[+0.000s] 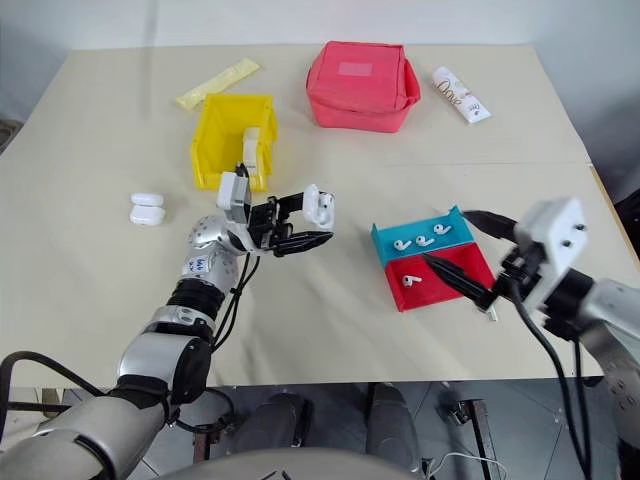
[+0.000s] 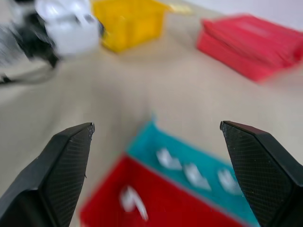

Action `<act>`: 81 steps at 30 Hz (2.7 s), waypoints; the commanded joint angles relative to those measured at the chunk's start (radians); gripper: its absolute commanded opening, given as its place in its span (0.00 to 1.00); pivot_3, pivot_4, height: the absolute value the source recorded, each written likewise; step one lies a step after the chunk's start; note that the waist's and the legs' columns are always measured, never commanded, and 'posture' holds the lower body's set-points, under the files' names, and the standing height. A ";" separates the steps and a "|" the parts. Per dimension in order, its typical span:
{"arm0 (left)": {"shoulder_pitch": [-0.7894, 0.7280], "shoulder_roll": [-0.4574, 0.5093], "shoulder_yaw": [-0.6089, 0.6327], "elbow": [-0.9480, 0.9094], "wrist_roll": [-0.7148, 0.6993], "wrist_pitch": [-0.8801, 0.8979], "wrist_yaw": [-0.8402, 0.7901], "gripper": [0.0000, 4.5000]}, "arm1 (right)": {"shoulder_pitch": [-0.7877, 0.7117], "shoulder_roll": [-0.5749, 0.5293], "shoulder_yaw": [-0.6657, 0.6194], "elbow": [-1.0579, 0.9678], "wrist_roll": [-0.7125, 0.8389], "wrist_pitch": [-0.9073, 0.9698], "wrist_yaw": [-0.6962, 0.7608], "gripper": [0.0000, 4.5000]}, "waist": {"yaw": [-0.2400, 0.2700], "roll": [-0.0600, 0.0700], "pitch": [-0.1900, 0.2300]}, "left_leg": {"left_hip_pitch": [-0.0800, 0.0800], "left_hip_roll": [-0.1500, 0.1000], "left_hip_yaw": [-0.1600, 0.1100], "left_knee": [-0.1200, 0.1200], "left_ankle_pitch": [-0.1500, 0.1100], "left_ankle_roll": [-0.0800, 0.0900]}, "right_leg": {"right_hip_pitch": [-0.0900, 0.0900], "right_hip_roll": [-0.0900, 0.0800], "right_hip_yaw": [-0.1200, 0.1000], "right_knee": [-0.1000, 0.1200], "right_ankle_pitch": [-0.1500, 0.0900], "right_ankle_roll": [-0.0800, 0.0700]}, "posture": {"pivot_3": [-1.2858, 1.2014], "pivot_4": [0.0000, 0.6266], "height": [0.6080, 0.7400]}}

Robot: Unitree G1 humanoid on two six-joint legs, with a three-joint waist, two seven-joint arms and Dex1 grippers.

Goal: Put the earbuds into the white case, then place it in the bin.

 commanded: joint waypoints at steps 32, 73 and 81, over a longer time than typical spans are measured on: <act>0.251 0.023 0.032 -0.448 -0.028 0.048 0.143 0.62 | -0.670 -0.354 0.595 0.350 -0.223 0.147 0.187 0.71 | -0.005 0.000 0.002 | -0.001 -0.001 0.003 0.001 0.000 0.001 | -0.001 -0.002 0.002 -0.003 0.001 0.001 | 0.52 0.24 1.00; 0.359 -0.007 -0.007 -0.570 -0.026 0.028 0.269 0.62 | -1.222 -0.041 1.072 0.792 -0.649 0.514 0.376 0.39 | -0.028 0.001 0.001 | -0.003 -0.001 0.001 0.001 0.000 0.000 | -0.004 -0.002 0.000 0.000 0.001 0.000 | 0.52 0.24 1.00; 0.372 0.007 -0.010 -0.587 -0.033 0.036 0.261 0.62 | -1.207 -0.027 1.080 0.795 -0.652 0.513 0.369 0.39 | -0.029 0.001 0.001 | -0.003 -0.001 0.001 0.001 0.000 0.000 | -0.004 -0.001 0.000 0.000 0.001 0.000 | 0.52 0.24 1.00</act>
